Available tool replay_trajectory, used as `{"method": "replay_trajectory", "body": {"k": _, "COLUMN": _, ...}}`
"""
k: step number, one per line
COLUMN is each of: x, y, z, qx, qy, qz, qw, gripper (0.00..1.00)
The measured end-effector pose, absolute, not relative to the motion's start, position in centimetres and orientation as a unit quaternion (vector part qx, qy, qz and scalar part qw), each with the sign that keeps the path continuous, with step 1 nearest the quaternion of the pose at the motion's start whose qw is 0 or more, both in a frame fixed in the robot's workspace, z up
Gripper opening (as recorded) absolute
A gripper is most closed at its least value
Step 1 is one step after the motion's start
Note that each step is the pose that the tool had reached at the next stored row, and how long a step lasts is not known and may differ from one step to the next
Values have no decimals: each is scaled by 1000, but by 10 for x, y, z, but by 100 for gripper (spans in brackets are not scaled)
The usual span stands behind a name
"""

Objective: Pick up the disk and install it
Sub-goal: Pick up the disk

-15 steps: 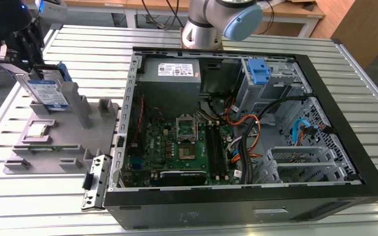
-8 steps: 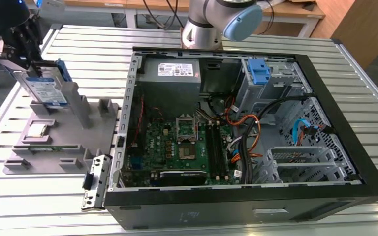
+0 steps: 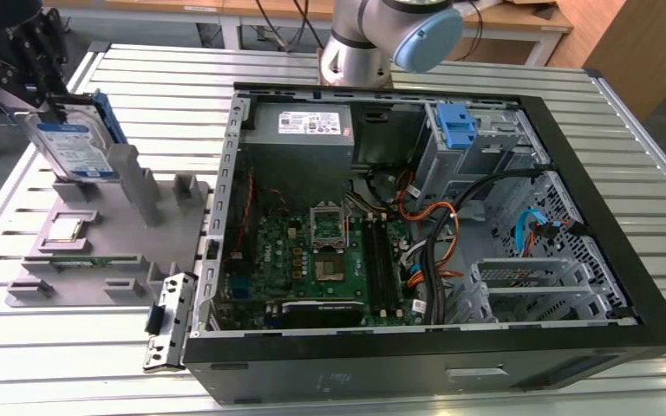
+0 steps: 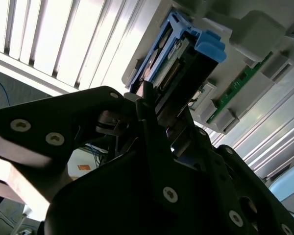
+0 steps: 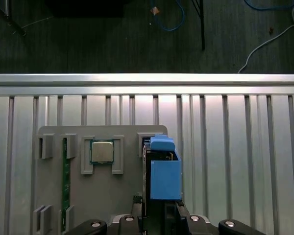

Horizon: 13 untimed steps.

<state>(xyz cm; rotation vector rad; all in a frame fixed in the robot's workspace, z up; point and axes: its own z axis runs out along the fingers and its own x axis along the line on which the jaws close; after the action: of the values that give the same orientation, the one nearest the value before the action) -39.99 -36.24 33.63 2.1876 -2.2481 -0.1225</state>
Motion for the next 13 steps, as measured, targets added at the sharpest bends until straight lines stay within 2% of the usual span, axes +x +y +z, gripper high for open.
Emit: {"method": "replay_trajectory", "body": {"k": 13, "x": -400, "y": -362, "z": 356, "qx": 696, "qy": -717, "qz": -39, "qw": 1, "gripper": 35}}
